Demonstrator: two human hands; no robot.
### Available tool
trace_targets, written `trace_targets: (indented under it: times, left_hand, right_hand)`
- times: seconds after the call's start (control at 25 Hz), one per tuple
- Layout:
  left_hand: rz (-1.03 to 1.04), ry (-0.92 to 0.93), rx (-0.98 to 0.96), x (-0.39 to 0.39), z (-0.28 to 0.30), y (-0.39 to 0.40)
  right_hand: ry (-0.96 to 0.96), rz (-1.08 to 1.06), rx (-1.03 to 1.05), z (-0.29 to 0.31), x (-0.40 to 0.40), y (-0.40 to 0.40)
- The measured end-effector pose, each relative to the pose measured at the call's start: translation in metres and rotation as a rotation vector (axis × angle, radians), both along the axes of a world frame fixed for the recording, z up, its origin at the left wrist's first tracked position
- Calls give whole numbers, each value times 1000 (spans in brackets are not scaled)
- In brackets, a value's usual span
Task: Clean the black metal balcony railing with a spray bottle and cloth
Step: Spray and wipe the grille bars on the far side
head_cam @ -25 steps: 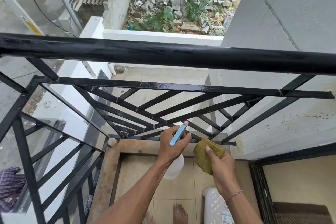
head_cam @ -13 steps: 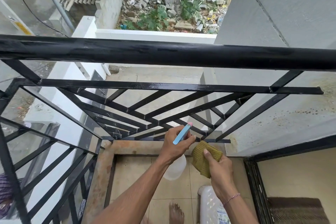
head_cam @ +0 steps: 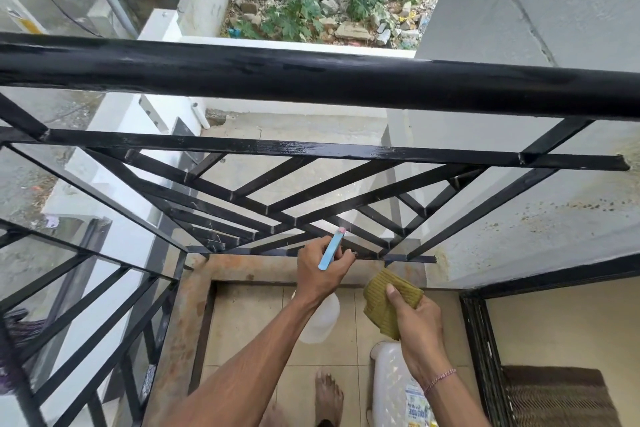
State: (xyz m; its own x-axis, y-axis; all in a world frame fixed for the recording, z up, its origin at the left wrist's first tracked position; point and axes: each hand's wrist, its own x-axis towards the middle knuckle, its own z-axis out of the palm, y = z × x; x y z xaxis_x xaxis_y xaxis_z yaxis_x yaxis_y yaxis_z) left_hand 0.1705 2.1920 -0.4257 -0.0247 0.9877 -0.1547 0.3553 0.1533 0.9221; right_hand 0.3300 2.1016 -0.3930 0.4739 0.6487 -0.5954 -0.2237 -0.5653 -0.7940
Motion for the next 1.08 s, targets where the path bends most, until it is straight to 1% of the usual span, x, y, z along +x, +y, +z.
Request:
trace_targets:
  times: [0.12, 0.28, 0.44, 0.64, 0.8, 0.92, 0.96, 1.0, 1.04, 1.08]
  left_hand:
    - [41, 24, -6, -11, -11, -4]
    - [84, 10, -36, -32, -26, -4]
    - [153, 87, -41, -40, -36, -3]
    - [140, 35, -103, -58, -50, -5]
    - [141, 88, -98, -62, -48, -3]
    - [120, 38, -111, -69, -53, -3]
    - [111, 26, -108, -71, -53, -4]
    - [99, 10, -104, -73, -53, -4]
    - [83, -7, -98, -74, -52, -5]
    - [63, -24, -95, -74, -50, -5]
  right_hand:
    - [0, 25, -9, -4, -2, 2]
    - [-2, 51, -15, -5, -10, 10]
    - [-25, 88, -15, -8, -20, 21]
    - [-49, 143, -1, -11, -33, 36]
    - [-74, 213, 58, -3, -40, 54]
    - [-94, 230, 76, 8, -45, 67]
    - [-141, 228, 85, 14, -46, 71]
    - [-231, 226, 105, 22, -45, 75]
    - [-367, 232, 158, 31, -43, 80]
    - [-553, 259, 253, 42, -38, 85]
